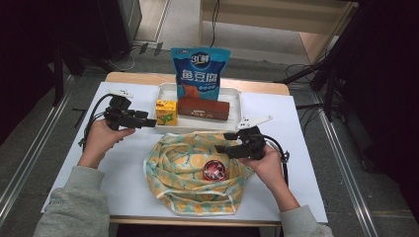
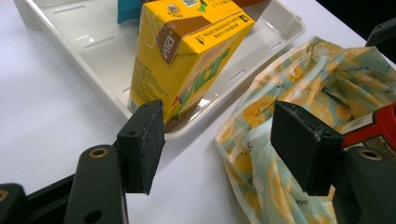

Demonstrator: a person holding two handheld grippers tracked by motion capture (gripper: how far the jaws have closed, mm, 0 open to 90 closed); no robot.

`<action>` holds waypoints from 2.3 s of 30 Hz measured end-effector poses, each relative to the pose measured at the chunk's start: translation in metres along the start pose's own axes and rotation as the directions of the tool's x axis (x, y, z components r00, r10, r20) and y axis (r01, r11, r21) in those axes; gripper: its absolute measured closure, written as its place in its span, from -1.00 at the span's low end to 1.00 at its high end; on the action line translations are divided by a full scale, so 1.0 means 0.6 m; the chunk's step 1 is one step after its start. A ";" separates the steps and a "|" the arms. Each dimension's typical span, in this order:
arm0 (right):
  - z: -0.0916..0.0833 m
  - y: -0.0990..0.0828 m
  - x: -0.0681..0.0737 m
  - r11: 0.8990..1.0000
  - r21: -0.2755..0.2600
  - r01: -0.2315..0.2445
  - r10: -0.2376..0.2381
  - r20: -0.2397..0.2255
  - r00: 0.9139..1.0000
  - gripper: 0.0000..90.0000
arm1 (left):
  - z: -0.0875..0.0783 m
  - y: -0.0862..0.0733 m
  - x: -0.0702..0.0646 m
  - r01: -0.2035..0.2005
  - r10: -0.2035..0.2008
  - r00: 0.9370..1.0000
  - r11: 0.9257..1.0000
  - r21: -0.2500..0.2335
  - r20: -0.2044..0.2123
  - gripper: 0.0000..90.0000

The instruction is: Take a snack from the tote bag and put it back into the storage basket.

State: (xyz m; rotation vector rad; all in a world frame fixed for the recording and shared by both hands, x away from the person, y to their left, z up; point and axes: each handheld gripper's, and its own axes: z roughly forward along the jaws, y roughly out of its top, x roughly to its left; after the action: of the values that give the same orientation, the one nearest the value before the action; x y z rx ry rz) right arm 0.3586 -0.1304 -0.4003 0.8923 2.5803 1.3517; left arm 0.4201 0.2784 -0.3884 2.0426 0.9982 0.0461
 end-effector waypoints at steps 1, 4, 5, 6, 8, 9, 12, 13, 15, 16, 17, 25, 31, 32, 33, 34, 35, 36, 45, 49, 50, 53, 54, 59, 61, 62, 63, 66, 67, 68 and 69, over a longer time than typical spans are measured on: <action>0.000 -0.001 0.002 1.000 0.002 0.000 0.000 -0.002 1.000 -0.12 | -0.001 0.000 0.000 -0.001 0.001 1.000 1.000 -0.004 0.003 -0.21; 0.001 -0.003 0.007 1.000 0.001 0.011 -0.011 -0.006 1.000 -0.12 | -0.002 0.000 0.000 0.003 -0.003 1.000 1.000 -0.009 0.002 -0.21; 0.001 -0.004 0.010 1.000 0.004 0.013 -0.013 -0.006 1.000 -0.12 | -0.002 0.000 0.001 0.003 -0.003 1.000 1.000 -0.008 0.000 -0.21; 0.002 -0.005 0.012 1.000 0.004 0.016 -0.016 -0.009 1.000 -0.12 | -0.003 -0.001 0.001 0.003 -0.003 1.000 1.000 -0.009 -0.002 -0.21; 0.002 -0.007 0.017 1.000 0.008 0.021 -0.021 -0.009 1.000 -0.13 | -0.004 -0.001 0.002 0.004 -0.004 1.000 1.000 -0.012 -0.002 -0.21; 0.002 -0.008 0.020 1.000 0.007 0.024 -0.024 -0.008 1.000 -0.12 | -0.005 -0.001 0.001 0.006 -0.006 1.000 1.000 -0.015 -0.004 -0.21; -0.001 -0.010 0.027 1.000 0.002 0.026 -0.026 -0.011 1.000 -0.13 | -0.007 0.000 0.002 0.001 -0.001 1.000 1.000 -0.020 -0.007 -0.21; -0.003 -0.010 0.029 0.999 -0.002 0.033 -0.033 -0.013 0.999 -0.13 | -0.007 0.000 0.002 0.001 -0.001 1.000 1.000 -0.021 -0.008 -0.21; -0.007 -0.010 0.037 1.000 -0.002 0.027 -0.027 -0.017 0.999 -0.13 | -0.007 0.001 0.003 0.004 -0.004 1.000 1.000 -0.021 -0.003 -0.21; -0.008 -0.010 0.042 1.000 -0.002 0.022 -0.022 -0.026 0.999 -0.13 | -0.007 0.001 0.004 0.005 -0.005 1.000 1.000 -0.020 -0.004 -0.21; -0.009 -0.010 0.047 1.000 -0.004 0.021 -0.021 -0.030 0.999 -0.13 | -0.007 0.001 0.004 0.008 -0.008 1.000 1.000 -0.021 0.000 -0.21; -0.001 -0.025 0.070 0.999 0.023 0.040 -0.038 -0.049 0.998 -0.13 | -0.006 0.001 0.006 0.011 -0.011 1.000 1.000 -0.017 -0.002 -0.21; 0.006 -0.037 0.077 0.999 0.037 0.034 -0.031 -0.063 0.998 -0.14 | -0.006 0.002 0.006 0.013 -0.013 1.000 1.000 -0.016 -0.001 -0.21; 0.007 -0.038 0.079 0.999 0.036 0.035 -0.032 -0.062 0.998 -0.15 | -0.005 0.002 0.006 0.012 -0.012 1.000 1.000 -0.016 -0.003 -0.21; 0.008 -0.039 0.080 0.999 0.038 0.037 -0.035 -0.066 0.997 -0.15 | -0.005 0.002 0.006 0.011 -0.011 1.000 1.000 -0.014 -0.003 -0.21; 0.009 -0.040 0.081 0.999 0.040 0.036 -0.033 -0.068 0.997 -0.16 | -0.005 0.002 0.006 0.011 -0.011 1.000 1.000 -0.013 -0.003 -0.21; 0.010 -0.042 0.083 0.998 0.046 0.032 -0.028 -0.069 0.997 -0.17 | -0.005 0.002 0.005 0.010 -0.010 1.000 1.000 -0.014 -0.002 -0.21; 0.011 -0.043 0.084 0.998 0.046 0.036 -0.033 -0.068 0.997 -0.17 | -0.005 0.002 0.005 0.009 -0.009 1.000 1.000 -0.014 -0.001 -0.21; 0.017 -0.050 0.086 0.998 0.054 0.031 -0.027 -0.082 0.996 -0.29 | -0.004 0.002 0.005 0.008 -0.008 1.000 1.000 -0.007 -0.003 -0.21; 0.022 -0.052 0.087 0.998 0.052 0.025 -0.020 -0.091 0.996 -0.39 | -0.004 0.002 0.005 0.011 -0.011 1.000 1.000 -0.010 -0.004 -0.21; 0.024 -0.052 0.088 0.998 0.051 0.022 -0.017 -0.095 0.995 -0.40 | -0.004 0.002 0.006 0.011 -0.011 1.000 1.000 -0.010 -0.003 -0.21; 0.033 -0.055 0.091 0.996 0.074 0.042 -0.035 -0.095 0.995 -0.45 | -0.003 0.002 0.006 0.012 -0.012 1.000 1.000 -0.008 -0.002 -0.21; 0.036 -0.055 0.093 0.996 0.079 0.044 -0.036 -0.094 0.995 -0.47 | -0.003 0.002 0.006 0.012 -0.012 1.000 1.000 -0.008 -0.001 -0.21; 0.045 -0.059 0.098 0.993 0.098 0.058 -0.050 -0.082 0.995 -0.53 | -0.003 0.002 0.005 0.012 -0.012 1.000 1.000 -0.008 -0.002 -0.21; 0.049 -0.062 0.097 0.992 0.107 0.063 -0.054 -0.086 0.995 -0.53 | -0.003 0.002 0.005 0.011 -0.011 1.000 1.000 -0.008 0.000 -0.21; 0.052 -0.063 0.096 0.992 0.115 0.059 -0.049 -0.091 0.995 -0.54 | -0.003 0.002 0.005 0.011 -0.011 1.000 1.000 -0.008 0.000 -0.21; 0.055 -0.065 0.094 0.992 0.115 0.056 -0.045 -0.096 0.994 -0.55 | -0.003 0.002 0.005 0.011 -0.011 1.000 1.000 -0.008 -0.001 -0.21; 0.062 -0.068 0.093 0.990 0.132 0.055 -0.042 -0.100 0.994 -0.57 | -0.004 0.002 0.005 0.012 -0.012 1.000 1.000 -0.009 -0.002 -0.21; 0.065 -0.069 0.094 0.988 0.141 0.056 -0.043 -0.096 0.994 -0.57 | -0.004 0.002 0.005 0.009 -0.009 1.000 1.000 -0.009 -0.003 -0.21; 0.067 -0.069 0.095 0.987 0.148 0.058 -0.044 -0.095 0.995 -0.57 | -0.004 0.002 0.006 0.006 -0.006 1.000 1.000 -0.009 -0.004 -0.21; 0.069 -0.070 0.095 0.987 0.148 0.062 -0.049 -0.093 0.994 -0.57 | -0.004 0.002 0.006 0.008 -0.008 1.000 1.000 -0.010 -0.004 -0.21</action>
State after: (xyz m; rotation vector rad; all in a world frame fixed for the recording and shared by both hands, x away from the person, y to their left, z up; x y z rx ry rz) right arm 0.3067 -0.0882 -0.4473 0.7902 2.7840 1.2227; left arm 0.4221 0.2819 -0.3869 2.0302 1.0063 0.0511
